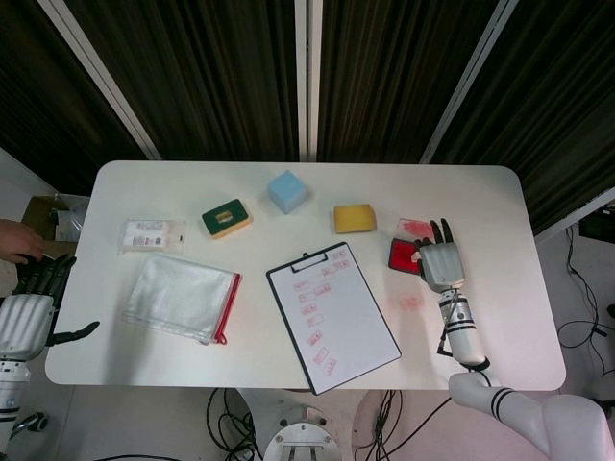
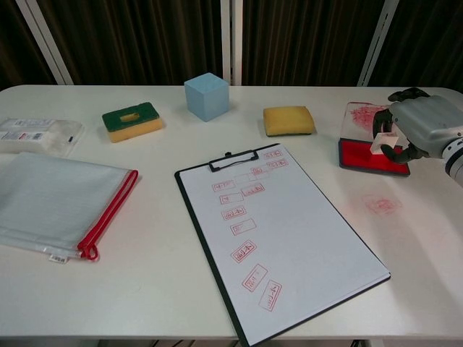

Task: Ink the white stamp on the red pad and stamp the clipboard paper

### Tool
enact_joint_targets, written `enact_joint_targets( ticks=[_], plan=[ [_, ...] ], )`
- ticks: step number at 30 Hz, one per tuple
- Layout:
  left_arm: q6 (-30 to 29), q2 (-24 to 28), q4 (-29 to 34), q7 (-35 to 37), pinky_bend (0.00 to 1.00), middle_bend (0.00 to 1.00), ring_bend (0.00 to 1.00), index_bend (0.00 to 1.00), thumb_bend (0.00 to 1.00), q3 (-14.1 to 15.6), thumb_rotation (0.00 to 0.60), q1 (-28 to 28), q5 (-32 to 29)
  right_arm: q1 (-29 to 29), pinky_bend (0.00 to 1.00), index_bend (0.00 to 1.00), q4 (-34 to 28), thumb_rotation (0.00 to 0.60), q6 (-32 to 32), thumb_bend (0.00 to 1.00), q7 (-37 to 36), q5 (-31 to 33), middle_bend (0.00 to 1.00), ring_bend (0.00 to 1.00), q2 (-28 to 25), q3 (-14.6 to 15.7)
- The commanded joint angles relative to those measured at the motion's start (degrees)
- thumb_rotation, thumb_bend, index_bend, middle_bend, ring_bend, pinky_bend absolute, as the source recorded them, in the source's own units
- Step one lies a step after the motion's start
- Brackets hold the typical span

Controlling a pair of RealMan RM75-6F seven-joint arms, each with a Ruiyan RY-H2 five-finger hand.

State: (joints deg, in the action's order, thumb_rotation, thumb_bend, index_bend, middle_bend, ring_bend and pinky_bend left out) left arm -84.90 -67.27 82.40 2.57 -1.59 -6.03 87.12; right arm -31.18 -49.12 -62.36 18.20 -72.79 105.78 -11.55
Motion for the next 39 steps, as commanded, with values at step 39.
enact_joint_targets(
  ticks=[39],
  plan=[
    [-1.4,-0.5,-3.4,4.7,0.18,0.06,0.10,0.04,0.06,0.1,0.427,1.3,0.1,-1.1,0.00,0.66,-25.0,0.600,-6.4,0.45,22.0,-6.4,0.57,0.09,6.6,4.6]
  ],
)
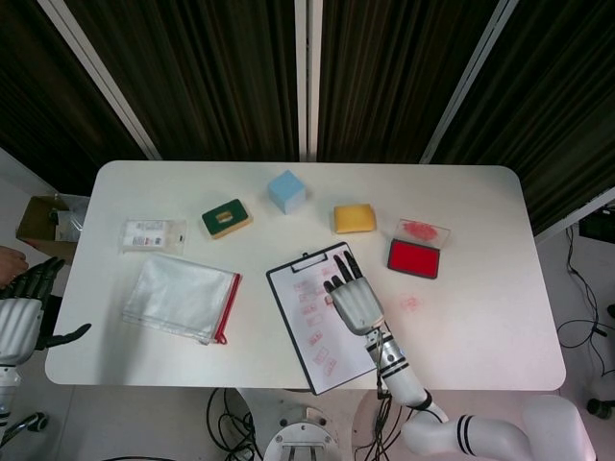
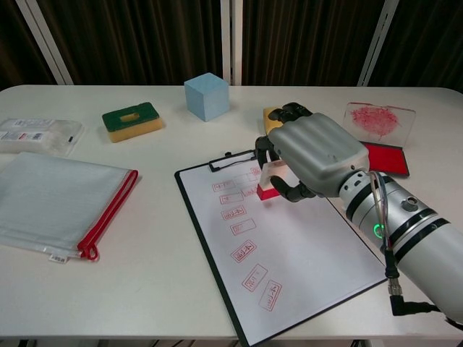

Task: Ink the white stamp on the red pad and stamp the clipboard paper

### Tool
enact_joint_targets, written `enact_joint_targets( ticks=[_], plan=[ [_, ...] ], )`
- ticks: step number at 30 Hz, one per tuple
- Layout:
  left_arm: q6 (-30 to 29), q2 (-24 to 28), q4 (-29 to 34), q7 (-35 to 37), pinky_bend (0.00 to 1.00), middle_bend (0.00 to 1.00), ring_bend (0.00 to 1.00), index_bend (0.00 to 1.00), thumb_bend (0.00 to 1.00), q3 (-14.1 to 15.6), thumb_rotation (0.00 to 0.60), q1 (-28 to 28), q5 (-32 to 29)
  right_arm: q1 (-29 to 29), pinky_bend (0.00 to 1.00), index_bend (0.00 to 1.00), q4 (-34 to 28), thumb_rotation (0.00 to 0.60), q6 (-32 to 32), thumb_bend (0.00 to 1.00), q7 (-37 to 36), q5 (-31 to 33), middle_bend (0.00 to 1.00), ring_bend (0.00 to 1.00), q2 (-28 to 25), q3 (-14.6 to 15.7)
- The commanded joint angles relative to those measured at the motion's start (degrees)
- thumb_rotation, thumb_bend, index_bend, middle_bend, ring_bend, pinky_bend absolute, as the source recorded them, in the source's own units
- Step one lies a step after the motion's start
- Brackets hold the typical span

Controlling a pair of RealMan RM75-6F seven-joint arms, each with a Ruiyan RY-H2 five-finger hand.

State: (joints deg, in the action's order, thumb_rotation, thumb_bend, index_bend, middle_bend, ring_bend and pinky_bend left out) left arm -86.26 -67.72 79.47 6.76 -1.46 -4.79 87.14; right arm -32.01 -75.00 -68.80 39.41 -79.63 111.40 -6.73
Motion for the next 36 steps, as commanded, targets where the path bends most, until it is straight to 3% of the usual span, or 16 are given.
enact_joint_targets(
  ticks=[1,36],
  plan=[
    [-0.1,-0.1,-0.7,0.7,0.18,0.06,0.10,0.04,0.06,0.0,0.425,0.0,0.1,-0.3,0.00,0.66,1.3,0.600,0.1,0.45,1.0,0.5,0.58,0.09,1.4,-0.3],
    [0.1,-0.7,-3.4,3.2,0.18,0.06,0.10,0.04,0.06,0.1,0.425,0.5,0.0,-1.0,0.00,0.66,8.9,0.600,1.5,0.45,-0.5,0.4,0.57,0.09,6.4,-0.1]
  ],
)
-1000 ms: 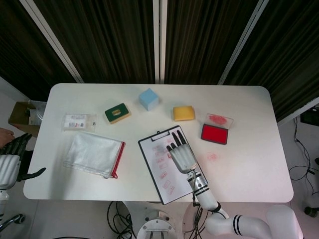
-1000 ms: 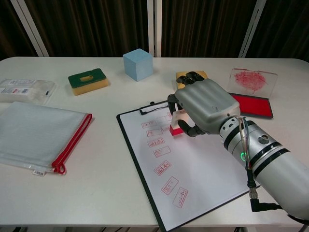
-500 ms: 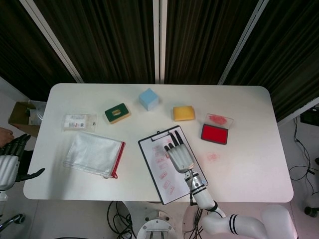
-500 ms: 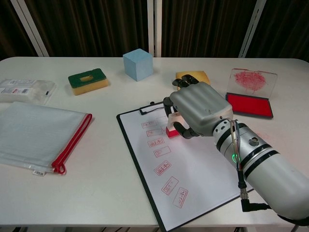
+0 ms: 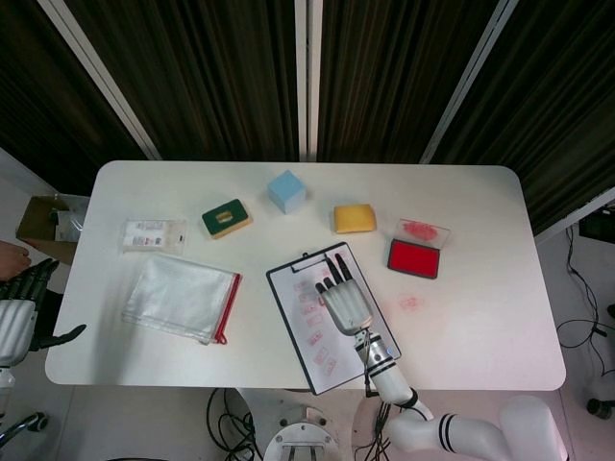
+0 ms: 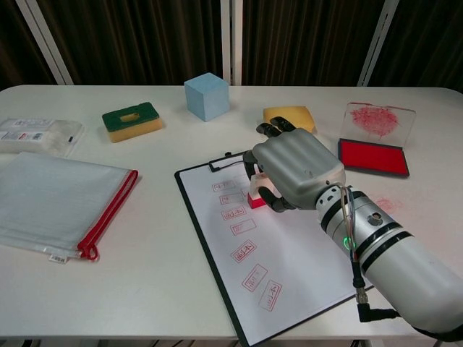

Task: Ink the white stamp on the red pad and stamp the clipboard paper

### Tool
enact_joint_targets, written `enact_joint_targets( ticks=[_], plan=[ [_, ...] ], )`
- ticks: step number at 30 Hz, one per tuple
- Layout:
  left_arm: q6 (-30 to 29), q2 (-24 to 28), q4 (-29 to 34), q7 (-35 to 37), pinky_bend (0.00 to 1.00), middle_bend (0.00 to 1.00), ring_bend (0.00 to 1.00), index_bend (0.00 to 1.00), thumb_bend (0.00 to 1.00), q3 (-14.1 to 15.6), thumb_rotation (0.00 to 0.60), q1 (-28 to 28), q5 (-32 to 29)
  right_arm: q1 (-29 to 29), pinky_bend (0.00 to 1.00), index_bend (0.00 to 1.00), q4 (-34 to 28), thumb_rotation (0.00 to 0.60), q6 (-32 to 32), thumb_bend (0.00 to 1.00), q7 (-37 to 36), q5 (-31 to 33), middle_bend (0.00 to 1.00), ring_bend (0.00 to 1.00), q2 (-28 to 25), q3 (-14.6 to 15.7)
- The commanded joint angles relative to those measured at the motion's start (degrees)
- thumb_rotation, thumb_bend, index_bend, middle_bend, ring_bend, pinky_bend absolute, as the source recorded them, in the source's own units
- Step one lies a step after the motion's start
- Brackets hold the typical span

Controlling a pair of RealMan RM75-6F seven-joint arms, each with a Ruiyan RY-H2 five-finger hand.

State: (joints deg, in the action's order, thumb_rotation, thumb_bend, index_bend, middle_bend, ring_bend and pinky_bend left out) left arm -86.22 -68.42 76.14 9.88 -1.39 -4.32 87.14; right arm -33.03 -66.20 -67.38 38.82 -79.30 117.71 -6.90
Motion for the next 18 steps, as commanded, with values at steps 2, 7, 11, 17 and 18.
enact_joint_targets(
  ticks=[2,7,11,17,18],
  plan=[
    [0.0,-0.1,-0.2,0.1,0.18,0.06,0.10,0.04,0.06,0.1,0.428,0.1,0.0,0.1,0.00,0.66,0.4,0.600,0.2,0.45,0.1,0.1,0.57,0.09,0.2,0.0],
    [-0.1,-0.1,-0.3,0.3,0.18,0.06,0.10,0.04,0.06,0.0,0.428,0.1,0.0,0.2,0.00,0.66,1.4,0.600,0.6,0.45,0.2,0.3,0.57,0.09,0.7,0.2],
    [0.0,-0.1,-0.3,0.3,0.18,0.06,0.10,0.04,0.06,0.0,0.427,0.1,0.1,0.3,0.00,0.66,2.4,0.600,1.3,0.45,0.7,0.8,0.58,0.09,1.0,0.4],
    [-0.1,-0.2,-0.5,0.4,0.18,0.06,0.10,0.04,0.06,0.0,0.426,0.2,0.0,0.4,0.00,0.66,3.6,0.600,1.8,0.45,0.4,1.2,0.58,0.09,1.3,0.4],
    [-0.1,-0.2,-0.6,0.5,0.18,0.06,0.10,0.04,0.06,0.0,0.426,0.2,0.0,0.4,0.00,0.66,3.7,0.600,1.9,0.45,0.3,1.1,0.58,0.09,1.3,0.4]
  ],
)
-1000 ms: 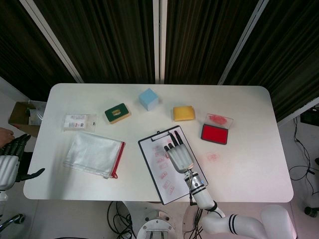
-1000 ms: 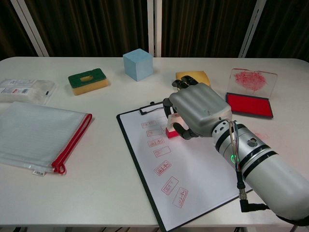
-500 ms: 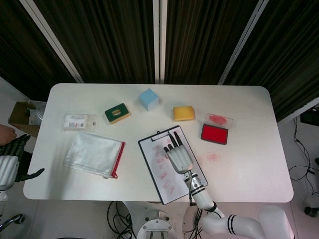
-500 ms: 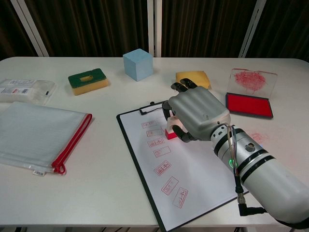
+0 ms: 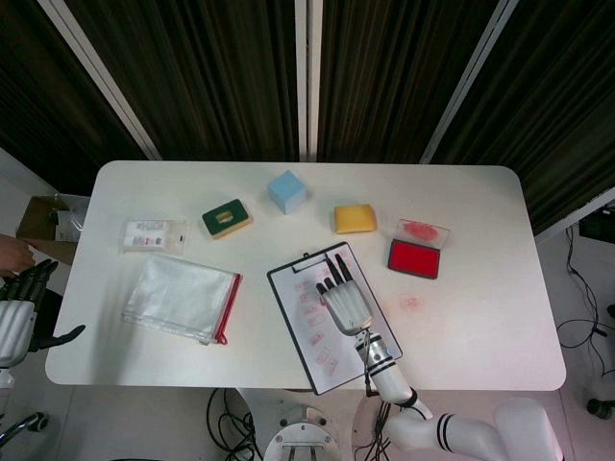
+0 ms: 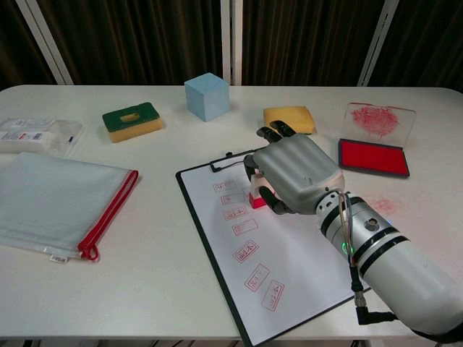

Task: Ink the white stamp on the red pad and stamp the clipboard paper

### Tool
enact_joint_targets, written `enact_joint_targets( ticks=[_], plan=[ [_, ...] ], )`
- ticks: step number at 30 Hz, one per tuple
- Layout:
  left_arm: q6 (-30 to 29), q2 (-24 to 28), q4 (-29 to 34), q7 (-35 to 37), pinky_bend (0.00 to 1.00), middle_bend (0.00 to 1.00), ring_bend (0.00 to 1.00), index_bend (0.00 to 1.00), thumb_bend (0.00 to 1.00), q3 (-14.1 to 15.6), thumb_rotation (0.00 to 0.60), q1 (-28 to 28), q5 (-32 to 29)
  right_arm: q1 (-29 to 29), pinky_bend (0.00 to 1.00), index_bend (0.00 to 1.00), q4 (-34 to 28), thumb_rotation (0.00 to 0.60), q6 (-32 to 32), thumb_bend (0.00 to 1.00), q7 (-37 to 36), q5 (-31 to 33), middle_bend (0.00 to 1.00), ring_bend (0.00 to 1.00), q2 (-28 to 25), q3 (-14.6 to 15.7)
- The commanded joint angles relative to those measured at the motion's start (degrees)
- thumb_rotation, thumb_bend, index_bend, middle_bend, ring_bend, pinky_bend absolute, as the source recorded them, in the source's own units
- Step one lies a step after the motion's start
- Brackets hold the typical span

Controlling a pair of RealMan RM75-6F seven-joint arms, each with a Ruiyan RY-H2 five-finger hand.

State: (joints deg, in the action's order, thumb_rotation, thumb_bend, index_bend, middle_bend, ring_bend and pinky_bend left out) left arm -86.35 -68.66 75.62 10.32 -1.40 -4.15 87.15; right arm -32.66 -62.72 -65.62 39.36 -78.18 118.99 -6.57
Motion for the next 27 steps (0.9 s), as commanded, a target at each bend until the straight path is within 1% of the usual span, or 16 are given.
enact_joint_targets(
  ticks=[1,11,13,18,22,25,27],
  plan=[
    [0.0,0.0,0.0,0.0,0.18,0.06,0.10,0.04,0.06,0.0,0.426,0.0,0.0,0.1,0.00,0.66,0.2,0.600,0.1,0.45,-0.3,-0.1,0.58,0.09,0.1,0.1],
    [-0.1,0.0,-0.1,0.1,0.18,0.06,0.10,0.04,0.06,-0.1,0.428,0.0,0.0,0.1,0.00,0.66,0.1,0.600,-1.8,0.45,-1.6,-1.9,0.58,0.09,-0.1,-0.1],
    [-0.2,0.1,0.0,0.1,0.18,0.06,0.10,0.04,0.06,-0.1,0.428,0.0,0.1,0.0,0.00,0.66,0.1,0.600,-2.9,0.45,-2.3,-2.8,0.57,0.09,-0.2,-0.3],
    [-0.6,0.5,0.7,-0.3,0.18,0.06,0.10,0.04,0.06,-0.2,0.428,0.1,0.3,-1.0,0.00,0.64,-0.3,0.600,-8.3,0.45,-6.3,-7.1,0.53,0.09,-0.7,-2.0],
    [-0.8,1.0,1.5,-1.0,0.18,0.06,0.10,0.04,0.06,-0.3,0.427,0.1,0.4,-0.8,0.00,0.63,-4.1,0.600,-11.5,0.45,-8.9,-9.1,0.52,0.09,-3.3,-3.2],
    [-0.8,1.1,2.2,-1.7,0.18,0.06,0.10,0.04,0.06,-0.2,0.425,0.0,0.6,0.3,0.00,0.63,-8.6,0.600,-13.1,0.45,-9.3,-9.4,0.52,0.09,-7.0,-3.7],
    [-0.8,1.2,2.7,-2.1,0.18,0.06,0.10,0.04,0.06,-0.2,0.427,-0.1,0.7,1.5,0.00,0.63,-12.0,0.600,-13.3,0.45,-9.3,-8.8,0.52,0.09,-10.6,-3.7]
  ],
)
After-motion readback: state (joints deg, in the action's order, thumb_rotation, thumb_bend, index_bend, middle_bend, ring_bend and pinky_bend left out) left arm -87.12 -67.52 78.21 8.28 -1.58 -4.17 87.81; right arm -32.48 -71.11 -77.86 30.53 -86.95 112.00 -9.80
